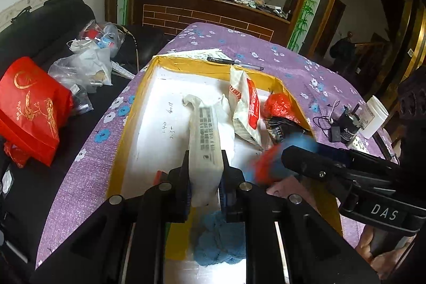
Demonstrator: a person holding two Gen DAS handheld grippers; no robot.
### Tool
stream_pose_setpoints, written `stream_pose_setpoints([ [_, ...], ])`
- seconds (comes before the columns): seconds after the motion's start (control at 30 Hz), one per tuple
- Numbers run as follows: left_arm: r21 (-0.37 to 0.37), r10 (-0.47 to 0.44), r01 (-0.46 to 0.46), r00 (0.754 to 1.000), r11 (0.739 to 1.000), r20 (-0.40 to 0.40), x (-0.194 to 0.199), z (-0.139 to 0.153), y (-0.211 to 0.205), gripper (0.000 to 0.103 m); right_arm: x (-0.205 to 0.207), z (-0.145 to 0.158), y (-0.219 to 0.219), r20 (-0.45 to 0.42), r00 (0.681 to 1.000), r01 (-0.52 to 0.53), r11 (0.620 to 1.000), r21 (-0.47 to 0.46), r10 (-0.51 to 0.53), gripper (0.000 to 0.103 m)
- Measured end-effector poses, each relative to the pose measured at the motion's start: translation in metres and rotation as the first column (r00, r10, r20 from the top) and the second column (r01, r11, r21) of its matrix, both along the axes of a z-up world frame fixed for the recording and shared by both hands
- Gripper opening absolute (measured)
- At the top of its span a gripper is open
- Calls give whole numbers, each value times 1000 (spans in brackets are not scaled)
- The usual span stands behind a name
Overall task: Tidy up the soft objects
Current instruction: 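Carry both items over the box, lower them in and open both tools, then grasp the striped tube pack with the left tool while the right tool grasps the glove bag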
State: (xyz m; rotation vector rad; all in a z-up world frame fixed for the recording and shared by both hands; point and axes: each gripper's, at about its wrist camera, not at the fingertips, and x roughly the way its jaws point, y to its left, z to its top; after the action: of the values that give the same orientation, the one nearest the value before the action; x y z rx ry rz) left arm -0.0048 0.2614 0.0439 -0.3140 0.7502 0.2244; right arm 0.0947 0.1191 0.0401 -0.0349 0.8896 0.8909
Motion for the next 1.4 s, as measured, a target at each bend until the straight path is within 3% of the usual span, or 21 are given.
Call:
stream_pose_setpoints([
  [0.1, -4, 7, -7, 1000, 1000, 2, -2, 3, 0, 19, -3, 4, -1, 6, 1000, -5, 1000, 7, 5, 48],
  [0.63, 0, -32, 32, 998, 999, 46, -13, 26, -24, 19, -8, 18, -54, -7, 999, 44, 997, 69, -43, 49],
  [1.07, 52, -201, 199, 979, 979, 36, 2, 41, -114, 19, 4, 30, -157, -23, 983, 182, 974, 136, -180, 53],
  [1.13, 56, -242, 240, 970, 969, 19, 7, 39, -135, 23, 7, 31, -181, -22, 976, 216, 966, 141, -215, 54],
  [1.2, 59, -277, 276, 961, 959, 12, 9, 38, -152, 43, 11, 31, -208, -21, 967, 253, 956, 145, -253, 55],
  [1.23, 62, -294, 293, 956, 954, 9, 10, 36, -162, 45, 13, 30, -221, -18, 962, 272, 952, 142, -272, 57],
  [1.4, 59, -377, 378, 926, 924, -22, 15, 28, -208, 46, 29, 16, -277, -6, 926, 376, 925, 47, -376, 66],
])
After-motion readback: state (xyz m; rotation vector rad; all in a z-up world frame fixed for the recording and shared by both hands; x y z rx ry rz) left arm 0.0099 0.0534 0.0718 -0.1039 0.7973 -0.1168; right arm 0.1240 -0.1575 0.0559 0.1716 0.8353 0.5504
